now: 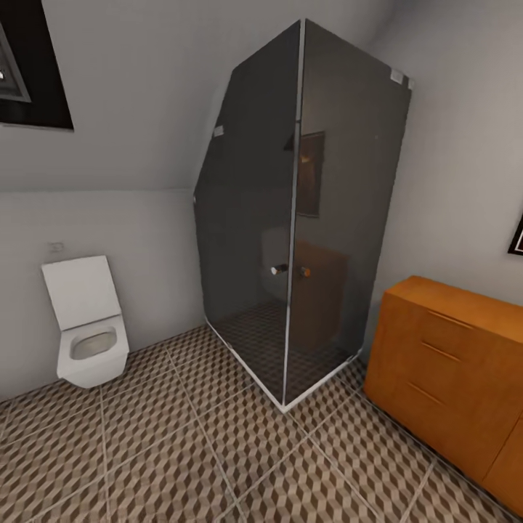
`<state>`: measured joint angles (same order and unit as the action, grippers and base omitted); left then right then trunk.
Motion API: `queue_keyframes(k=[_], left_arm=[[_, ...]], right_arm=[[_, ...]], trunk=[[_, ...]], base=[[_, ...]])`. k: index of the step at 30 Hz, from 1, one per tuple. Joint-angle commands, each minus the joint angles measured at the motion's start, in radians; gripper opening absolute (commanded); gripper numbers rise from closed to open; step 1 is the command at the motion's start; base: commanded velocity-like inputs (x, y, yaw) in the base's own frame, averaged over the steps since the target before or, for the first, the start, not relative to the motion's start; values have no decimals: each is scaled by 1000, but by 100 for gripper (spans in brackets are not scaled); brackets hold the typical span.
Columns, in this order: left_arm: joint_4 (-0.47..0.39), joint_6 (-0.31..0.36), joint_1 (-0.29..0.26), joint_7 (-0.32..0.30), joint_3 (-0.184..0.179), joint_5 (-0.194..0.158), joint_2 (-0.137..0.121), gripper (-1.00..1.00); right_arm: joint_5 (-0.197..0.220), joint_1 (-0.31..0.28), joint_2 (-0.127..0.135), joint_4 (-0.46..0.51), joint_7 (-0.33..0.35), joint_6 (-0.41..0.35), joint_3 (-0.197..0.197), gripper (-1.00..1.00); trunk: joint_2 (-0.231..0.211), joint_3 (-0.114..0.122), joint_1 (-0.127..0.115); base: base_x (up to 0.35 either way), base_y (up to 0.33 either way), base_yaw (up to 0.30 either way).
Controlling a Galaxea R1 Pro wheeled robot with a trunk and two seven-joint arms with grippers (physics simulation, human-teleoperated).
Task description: Take the four mousetraps from the cabinet in the bathroom and place them on the bathroom floor. Make sure all four end up on the same floor surface, and ensure that at least two of them are either under or directly next to the same bathroom sink.
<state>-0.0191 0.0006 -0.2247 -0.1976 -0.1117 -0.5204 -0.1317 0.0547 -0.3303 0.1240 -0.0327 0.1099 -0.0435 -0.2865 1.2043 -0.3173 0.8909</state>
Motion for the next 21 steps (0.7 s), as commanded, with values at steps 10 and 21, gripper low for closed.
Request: queue_keyframes(k=[10,21], left_arm=[[1,-1,-1,-3,-8,-6,0,-100],[1,-1,-1,-3,-8,-6,0,-100]], right_arm=[[8,-1,0,-1,7,-1,-7,-100],[8,-1,0,-1,8,-3,-7,-100]], trunk=[[1,-1,0],[1,-1,0]], base=[[0,0,270],[0,0,270]])
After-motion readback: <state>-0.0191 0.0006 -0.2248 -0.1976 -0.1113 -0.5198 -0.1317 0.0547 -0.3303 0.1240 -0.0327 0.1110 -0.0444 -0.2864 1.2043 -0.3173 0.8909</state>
